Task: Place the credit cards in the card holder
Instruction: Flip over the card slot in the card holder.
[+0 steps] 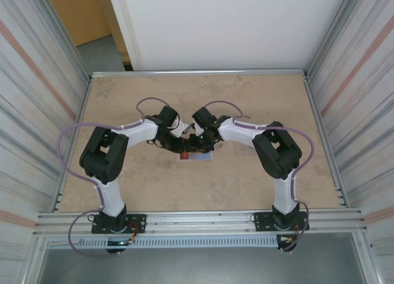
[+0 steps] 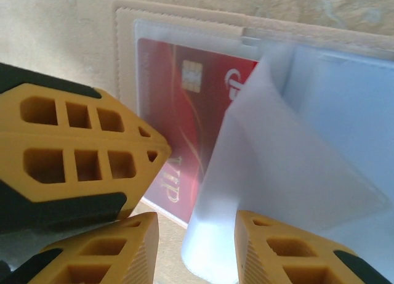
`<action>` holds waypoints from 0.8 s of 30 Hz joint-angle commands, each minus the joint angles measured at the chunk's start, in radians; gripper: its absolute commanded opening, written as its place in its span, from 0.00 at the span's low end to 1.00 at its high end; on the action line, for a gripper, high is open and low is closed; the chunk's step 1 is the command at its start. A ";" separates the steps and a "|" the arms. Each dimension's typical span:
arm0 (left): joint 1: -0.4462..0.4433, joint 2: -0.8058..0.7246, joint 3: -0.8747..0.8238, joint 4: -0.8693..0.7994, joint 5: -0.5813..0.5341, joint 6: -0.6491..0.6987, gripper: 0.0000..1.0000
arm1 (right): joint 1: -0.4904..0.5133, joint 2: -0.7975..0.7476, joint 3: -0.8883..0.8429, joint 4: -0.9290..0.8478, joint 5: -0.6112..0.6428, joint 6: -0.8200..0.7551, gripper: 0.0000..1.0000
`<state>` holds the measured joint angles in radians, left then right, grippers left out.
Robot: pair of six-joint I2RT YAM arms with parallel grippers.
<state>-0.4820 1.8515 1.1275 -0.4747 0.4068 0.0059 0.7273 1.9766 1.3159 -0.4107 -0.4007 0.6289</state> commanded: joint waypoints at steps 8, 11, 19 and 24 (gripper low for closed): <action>0.048 -0.036 0.016 -0.033 0.070 -0.016 0.00 | 0.000 0.051 -0.042 0.042 -0.032 0.022 0.34; 0.064 -0.033 0.058 -0.059 0.124 -0.027 0.00 | -0.006 0.041 -0.053 0.042 -0.026 0.014 0.33; 0.083 0.037 0.156 -0.103 0.262 -0.070 0.00 | -0.012 0.034 -0.060 0.044 -0.026 0.002 0.31; 0.063 0.074 0.169 -0.110 0.252 -0.069 0.00 | -0.003 0.025 -0.056 0.048 -0.017 -0.007 0.31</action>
<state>-0.4072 1.8980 1.2793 -0.5358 0.6266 -0.0502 0.7185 2.0079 1.2835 -0.3355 -0.4435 0.6430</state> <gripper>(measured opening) 0.052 0.310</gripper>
